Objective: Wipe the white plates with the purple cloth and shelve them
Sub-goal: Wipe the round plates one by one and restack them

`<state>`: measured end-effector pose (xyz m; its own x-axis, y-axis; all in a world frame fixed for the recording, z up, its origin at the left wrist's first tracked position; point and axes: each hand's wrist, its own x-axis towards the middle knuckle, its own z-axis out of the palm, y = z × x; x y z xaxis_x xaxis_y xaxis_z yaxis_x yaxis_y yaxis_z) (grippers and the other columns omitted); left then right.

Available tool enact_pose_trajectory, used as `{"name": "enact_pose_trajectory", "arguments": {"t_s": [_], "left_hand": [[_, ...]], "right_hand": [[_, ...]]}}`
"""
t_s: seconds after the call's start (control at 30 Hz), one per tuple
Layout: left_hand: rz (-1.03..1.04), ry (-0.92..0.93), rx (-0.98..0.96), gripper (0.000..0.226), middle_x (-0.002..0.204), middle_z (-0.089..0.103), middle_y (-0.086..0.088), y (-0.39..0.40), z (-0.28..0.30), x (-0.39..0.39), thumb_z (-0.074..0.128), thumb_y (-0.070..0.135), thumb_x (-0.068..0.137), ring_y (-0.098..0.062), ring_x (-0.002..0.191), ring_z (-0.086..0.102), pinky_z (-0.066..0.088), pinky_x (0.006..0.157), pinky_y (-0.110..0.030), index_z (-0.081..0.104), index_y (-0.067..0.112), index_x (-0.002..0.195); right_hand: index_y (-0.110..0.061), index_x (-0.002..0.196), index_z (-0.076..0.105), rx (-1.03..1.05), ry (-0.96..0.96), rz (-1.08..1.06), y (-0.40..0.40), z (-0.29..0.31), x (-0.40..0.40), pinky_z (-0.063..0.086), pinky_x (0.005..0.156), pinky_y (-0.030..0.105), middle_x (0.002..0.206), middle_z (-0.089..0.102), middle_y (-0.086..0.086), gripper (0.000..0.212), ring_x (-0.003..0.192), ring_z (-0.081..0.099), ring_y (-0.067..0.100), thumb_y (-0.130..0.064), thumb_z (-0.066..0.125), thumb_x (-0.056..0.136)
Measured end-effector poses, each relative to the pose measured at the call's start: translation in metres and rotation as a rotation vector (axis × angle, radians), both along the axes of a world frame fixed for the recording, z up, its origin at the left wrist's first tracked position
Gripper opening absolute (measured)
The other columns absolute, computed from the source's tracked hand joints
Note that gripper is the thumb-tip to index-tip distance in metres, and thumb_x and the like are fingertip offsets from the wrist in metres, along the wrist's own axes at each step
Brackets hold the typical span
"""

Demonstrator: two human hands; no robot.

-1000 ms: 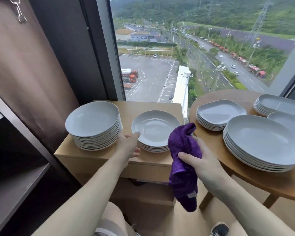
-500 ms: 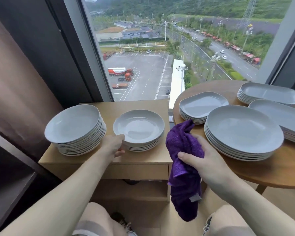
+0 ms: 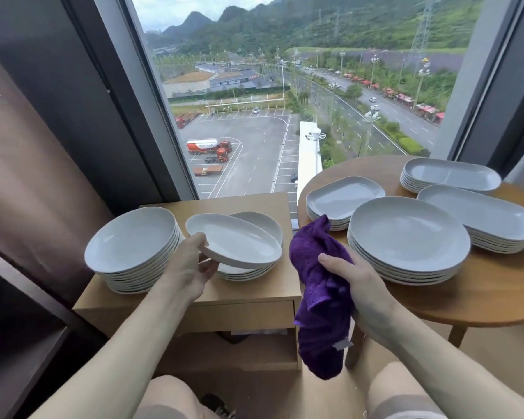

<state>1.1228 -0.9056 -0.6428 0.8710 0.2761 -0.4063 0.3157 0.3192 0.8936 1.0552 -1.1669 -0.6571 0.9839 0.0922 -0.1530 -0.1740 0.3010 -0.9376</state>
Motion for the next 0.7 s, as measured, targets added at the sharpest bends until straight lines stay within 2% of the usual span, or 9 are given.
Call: {"name": "enact_pose_trajectory", "arguments": {"t_s": [0.03, 0.1, 0.17, 0.3, 0.37, 0.5, 0.57, 0.63, 0.7], "left_hand": [[-0.008, -0.013, -0.066, 0.021, 0.099, 0.061, -0.011, 0.001, 0.002, -0.012, 0.047, 0.006, 0.086, -0.025, 0.085, 0.059, 0.053, 0.076, -0.033, 0.059, 0.013, 0.102], [-0.022, -0.032, -0.221, 0.041, 0.114, 0.067, -0.016, 0.004, 0.006, -0.04, 0.042, 0.005, 0.079, -0.035, 0.106, 0.064, 0.053, 0.096, -0.048, 0.063, 0.012, 0.114], [-0.055, -0.049, -0.356, 0.056, 0.126, 0.07, -0.019, 0.005, 0.009, -0.065, 0.036, 0.005, 0.076, -0.044, 0.119, 0.062, 0.043, 0.108, -0.062, 0.066, 0.011, 0.123], [-0.135, -0.006, -0.521, 0.057, 0.133, 0.068, -0.021, 0.007, -0.003, -0.1, 0.036, 0.009, 0.08, -0.046, 0.127, 0.06, 0.04, 0.114, -0.062, 0.068, 0.008, 0.127], [-0.177, -0.008, -0.573, 0.054, 0.137, 0.065, -0.022, 0.008, -0.012, -0.111, 0.042, 0.016, 0.087, -0.046, 0.133, 0.056, 0.036, 0.118, -0.059, 0.066, 0.007, 0.134], [-0.184, -0.057, -0.496, 0.043, 0.128, 0.072, -0.018, 0.001, -0.018, -0.114, 0.049, 0.04, 0.1, -0.04, 0.114, 0.069, 0.047, 0.109, -0.054, 0.079, 0.014, 0.118], [-0.224, -0.093, -0.459, 0.048, 0.132, 0.07, -0.016, -0.006, -0.018, -0.115, 0.046, 0.049, 0.103, -0.037, 0.119, 0.069, 0.053, 0.103, -0.054, 0.071, 0.018, 0.13], [-0.256, -0.098, -0.443, 0.053, 0.134, 0.069, -0.015, -0.012, -0.019, -0.116, 0.043, 0.052, 0.104, -0.035, 0.121, 0.068, 0.059, 0.096, -0.051, 0.065, 0.018, 0.138], [-0.269, -0.089, -0.437, 0.056, 0.13, 0.071, -0.016, -0.016, -0.02, -0.119, 0.04, 0.054, 0.105, -0.033, 0.116, 0.071, 0.062, 0.091, -0.045, 0.072, 0.015, 0.13]], "right_hand": [[-0.013, 0.123, 0.067, 0.036, 0.002, -0.005, 0.0, 0.001, 0.0, 0.054, 0.077, 0.035, 0.099, 0.074, 0.012, 0.046, 0.085, 0.069, 0.024, -0.029, 0.069, 0.08], [-0.009, 0.123, 0.066, 0.105, 0.011, -0.011, 0.001, 0.003, -0.002, 0.053, 0.077, 0.038, 0.094, 0.071, 0.013, 0.049, 0.082, 0.067, 0.027, -0.029, 0.067, 0.079], [-0.006, 0.121, 0.066, 0.139, 0.022, -0.015, 0.004, 0.005, -0.005, 0.05, 0.08, 0.042, 0.092, 0.07, 0.015, 0.039, 0.082, 0.065, 0.03, -0.022, 0.065, 0.086], [-0.008, 0.109, 0.067, 0.12, 0.012, 0.012, 0.014, 0.009, -0.012, 0.052, 0.07, 0.036, 0.082, 0.068, 0.012, 0.018, 0.072, 0.065, 0.024, -0.013, 0.056, 0.095], [-0.009, 0.11, 0.067, 0.045, -0.025, 0.039, 0.021, 0.01, -0.016, 0.05, 0.07, 0.036, 0.084, 0.066, 0.013, 0.027, 0.073, 0.063, 0.025, -0.02, 0.064, 0.085], [-0.027, 0.132, 0.057, -0.272, -0.169, 0.038, 0.032, -0.001, -0.023, 0.055, 0.088, 0.036, 0.115, 0.072, -0.001, 0.052, 0.1, 0.071, 0.018, -0.034, 0.067, 0.082], [-0.034, 0.136, 0.052, -0.387, -0.223, 0.037, 0.037, -0.008, -0.029, 0.055, 0.086, 0.025, 0.119, 0.069, -0.01, 0.056, 0.104, 0.07, 0.009, -0.037, 0.068, 0.082], [-0.034, 0.14, 0.049, -0.405, -0.205, 0.098, 0.041, -0.013, -0.034, 0.053, 0.088, 0.022, 0.119, 0.068, -0.017, 0.063, 0.108, 0.068, 0.004, -0.038, 0.068, 0.08], [-0.036, 0.145, 0.046, -0.37, -0.141, 0.201, 0.043, -0.02, -0.035, 0.052, 0.098, 0.028, 0.13, 0.064, -0.015, 0.076, 0.117, 0.065, 0.007, -0.04, 0.075, 0.074]]}}
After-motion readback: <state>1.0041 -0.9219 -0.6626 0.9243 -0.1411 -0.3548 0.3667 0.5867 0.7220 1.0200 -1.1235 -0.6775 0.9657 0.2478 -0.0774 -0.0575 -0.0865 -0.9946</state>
